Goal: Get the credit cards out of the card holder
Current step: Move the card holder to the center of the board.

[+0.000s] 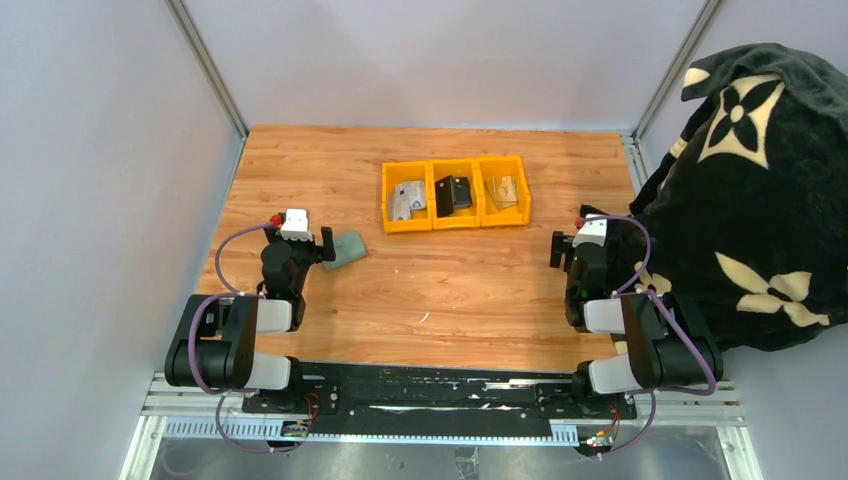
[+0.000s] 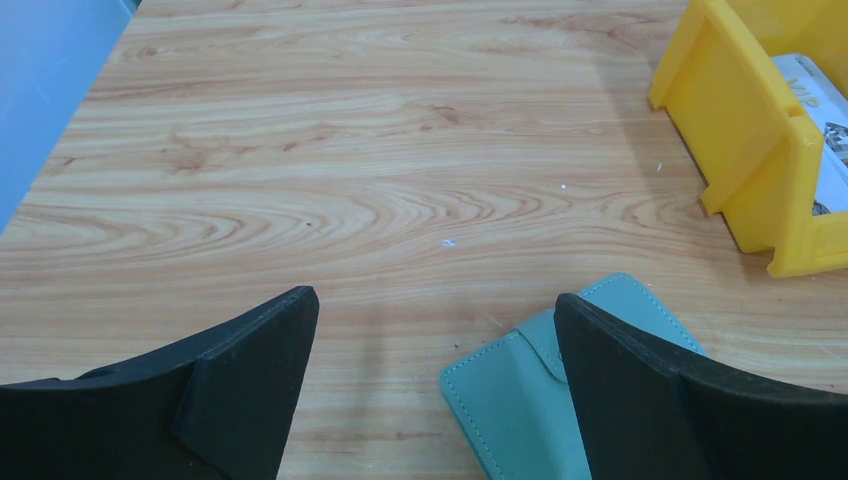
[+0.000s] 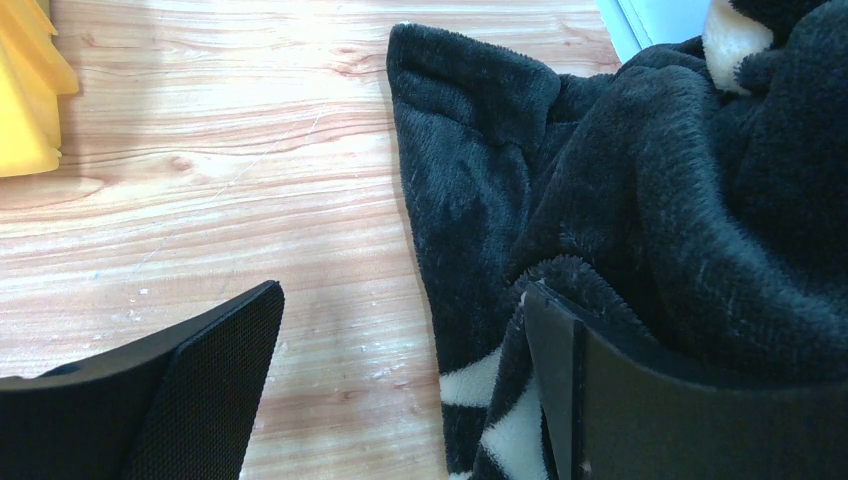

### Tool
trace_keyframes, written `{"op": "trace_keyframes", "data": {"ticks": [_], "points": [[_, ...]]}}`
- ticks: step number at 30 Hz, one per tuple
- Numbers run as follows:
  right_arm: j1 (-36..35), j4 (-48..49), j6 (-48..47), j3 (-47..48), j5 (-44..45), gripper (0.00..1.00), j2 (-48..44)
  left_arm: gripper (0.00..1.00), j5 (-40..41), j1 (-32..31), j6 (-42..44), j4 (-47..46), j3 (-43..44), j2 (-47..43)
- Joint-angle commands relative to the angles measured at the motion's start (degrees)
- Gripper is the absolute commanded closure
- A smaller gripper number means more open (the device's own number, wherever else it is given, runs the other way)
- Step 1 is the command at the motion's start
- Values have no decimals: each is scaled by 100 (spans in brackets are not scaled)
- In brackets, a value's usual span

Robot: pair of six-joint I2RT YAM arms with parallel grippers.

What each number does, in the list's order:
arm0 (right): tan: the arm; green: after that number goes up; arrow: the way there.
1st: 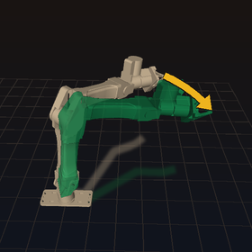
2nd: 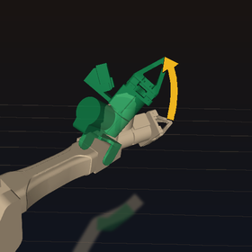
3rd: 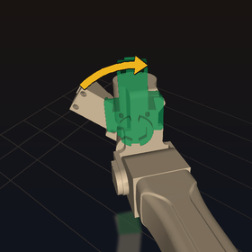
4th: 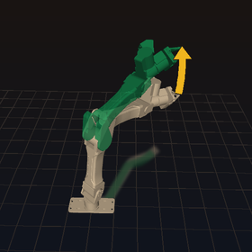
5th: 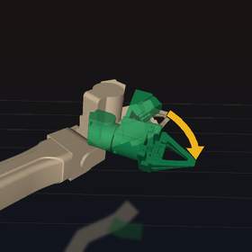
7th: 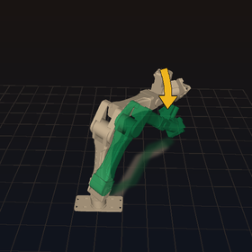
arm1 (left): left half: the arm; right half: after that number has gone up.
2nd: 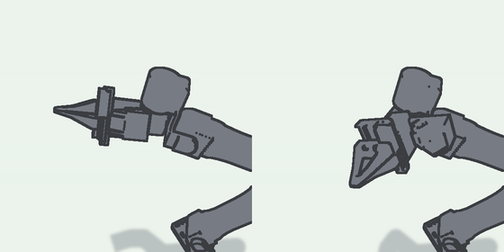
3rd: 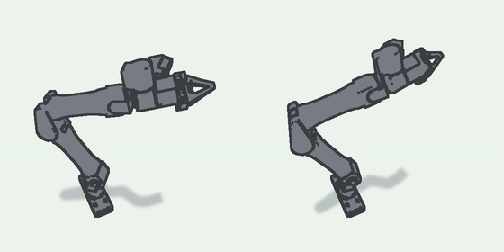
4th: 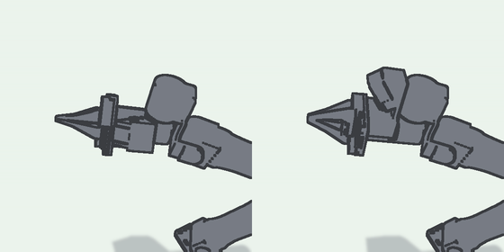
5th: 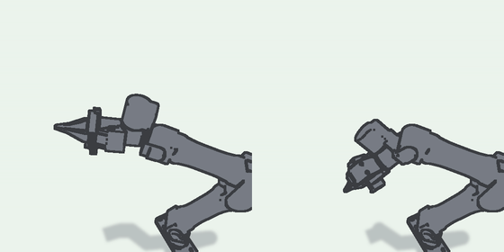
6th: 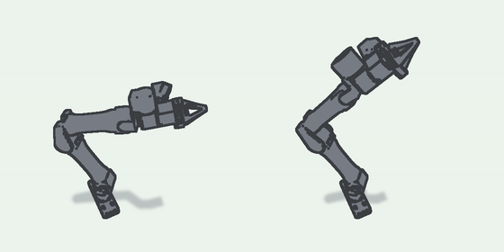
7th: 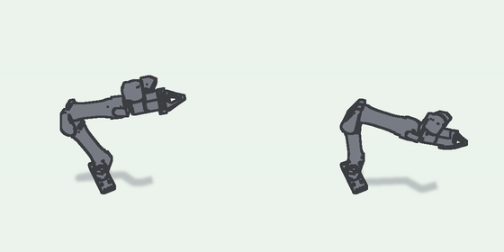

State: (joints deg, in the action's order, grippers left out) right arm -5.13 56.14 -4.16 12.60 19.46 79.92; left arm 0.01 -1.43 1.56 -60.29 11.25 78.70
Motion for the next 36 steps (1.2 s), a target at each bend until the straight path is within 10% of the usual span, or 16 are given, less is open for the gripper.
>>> {"op": "trace_keyframes", "data": {"ticks": [1, 13, 17, 27, 31, 36], "points": [[73, 130, 30, 52, -4, 6, -3, 0, -14, 11, 63, -121, 10, -1], [34, 312, -90, 28, 143, 6, -132, 0, -12, 11, 68, -112, 16, 0], [-164, -2226, 204, 866, 673, 6, -903, 0, -14, 23, 66, -37, 29, -120], [73, -4544, 2650, 2415, -589, 4, -1521, 0, -923, 82, 412, 4747, 2372, -899], [123, -5453, 2556, 3342, -1794, 4, -1182, 0, -1443, 82, 560, 5906, 3181, -551], [-794, -6357, 2180, 4125, -1290, 4, -991, 0, -2004, 82, 1213, 7801, 4466, 509]]}}
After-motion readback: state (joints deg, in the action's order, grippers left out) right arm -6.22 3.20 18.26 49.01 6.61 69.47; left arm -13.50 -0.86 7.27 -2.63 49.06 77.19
